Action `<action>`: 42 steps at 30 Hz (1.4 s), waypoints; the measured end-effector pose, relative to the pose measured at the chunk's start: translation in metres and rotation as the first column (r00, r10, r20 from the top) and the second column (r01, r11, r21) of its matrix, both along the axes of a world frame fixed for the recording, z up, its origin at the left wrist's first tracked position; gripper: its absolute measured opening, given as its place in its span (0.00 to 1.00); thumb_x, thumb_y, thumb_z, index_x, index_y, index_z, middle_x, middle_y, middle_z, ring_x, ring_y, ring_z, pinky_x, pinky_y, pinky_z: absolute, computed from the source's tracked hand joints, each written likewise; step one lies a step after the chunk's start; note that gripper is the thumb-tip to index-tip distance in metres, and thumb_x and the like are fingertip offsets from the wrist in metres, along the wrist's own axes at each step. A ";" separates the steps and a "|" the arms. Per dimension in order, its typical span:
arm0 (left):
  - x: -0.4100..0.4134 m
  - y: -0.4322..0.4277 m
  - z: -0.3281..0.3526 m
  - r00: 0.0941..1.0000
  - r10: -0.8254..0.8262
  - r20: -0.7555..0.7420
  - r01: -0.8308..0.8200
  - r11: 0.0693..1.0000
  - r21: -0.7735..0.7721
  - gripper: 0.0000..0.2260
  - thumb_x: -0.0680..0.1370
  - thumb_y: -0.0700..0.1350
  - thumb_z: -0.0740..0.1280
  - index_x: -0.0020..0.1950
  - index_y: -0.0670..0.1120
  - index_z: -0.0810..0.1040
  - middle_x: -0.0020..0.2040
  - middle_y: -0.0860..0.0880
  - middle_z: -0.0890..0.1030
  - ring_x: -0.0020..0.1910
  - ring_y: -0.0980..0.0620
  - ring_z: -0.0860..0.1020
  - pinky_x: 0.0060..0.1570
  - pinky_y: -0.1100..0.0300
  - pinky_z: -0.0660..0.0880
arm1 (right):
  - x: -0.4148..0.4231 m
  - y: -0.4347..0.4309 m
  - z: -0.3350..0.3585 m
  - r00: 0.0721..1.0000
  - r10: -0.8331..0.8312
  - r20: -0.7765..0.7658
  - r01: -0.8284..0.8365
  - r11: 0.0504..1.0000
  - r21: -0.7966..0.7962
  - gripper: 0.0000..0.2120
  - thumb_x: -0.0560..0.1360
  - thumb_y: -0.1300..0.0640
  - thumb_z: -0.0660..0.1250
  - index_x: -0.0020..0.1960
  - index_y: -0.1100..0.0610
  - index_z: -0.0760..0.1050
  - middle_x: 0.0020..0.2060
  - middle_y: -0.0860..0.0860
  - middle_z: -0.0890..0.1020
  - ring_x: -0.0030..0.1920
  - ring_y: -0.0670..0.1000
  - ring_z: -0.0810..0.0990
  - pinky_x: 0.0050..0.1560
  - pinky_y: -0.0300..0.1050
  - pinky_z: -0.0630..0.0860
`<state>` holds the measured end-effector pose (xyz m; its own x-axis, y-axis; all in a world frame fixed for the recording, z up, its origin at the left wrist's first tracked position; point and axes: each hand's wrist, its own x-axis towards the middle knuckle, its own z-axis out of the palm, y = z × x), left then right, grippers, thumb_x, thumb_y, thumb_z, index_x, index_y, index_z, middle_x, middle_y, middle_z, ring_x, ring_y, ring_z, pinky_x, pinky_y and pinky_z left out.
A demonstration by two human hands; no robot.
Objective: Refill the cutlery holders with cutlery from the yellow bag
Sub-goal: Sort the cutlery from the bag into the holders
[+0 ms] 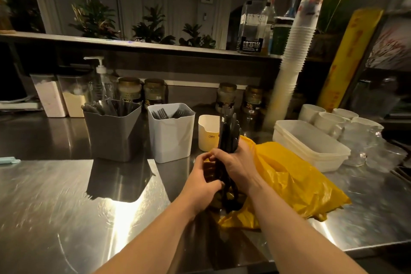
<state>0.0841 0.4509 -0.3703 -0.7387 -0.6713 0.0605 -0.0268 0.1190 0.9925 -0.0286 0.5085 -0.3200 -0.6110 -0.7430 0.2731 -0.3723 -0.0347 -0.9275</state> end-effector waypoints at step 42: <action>0.056 -0.086 0.014 0.892 0.261 -0.370 0.079 0.715 0.694 0.18 0.85 0.51 0.59 0.60 0.43 0.85 0.59 0.39 0.83 0.57 0.43 0.83 0.51 0.51 0.80 | 0.093 -0.076 0.037 0.819 0.502 -0.278 -0.311 0.795 0.520 0.36 0.73 0.63 0.71 0.70 0.44 0.53 0.63 0.48 0.60 0.61 0.51 0.71 0.53 0.39 0.80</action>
<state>0.1401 0.3649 -0.3559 -0.6846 -0.7121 -0.1558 0.4275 -0.5653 0.7054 0.0647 0.4327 -0.2831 -0.1376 -0.9905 0.0038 -0.7418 0.1005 -0.6631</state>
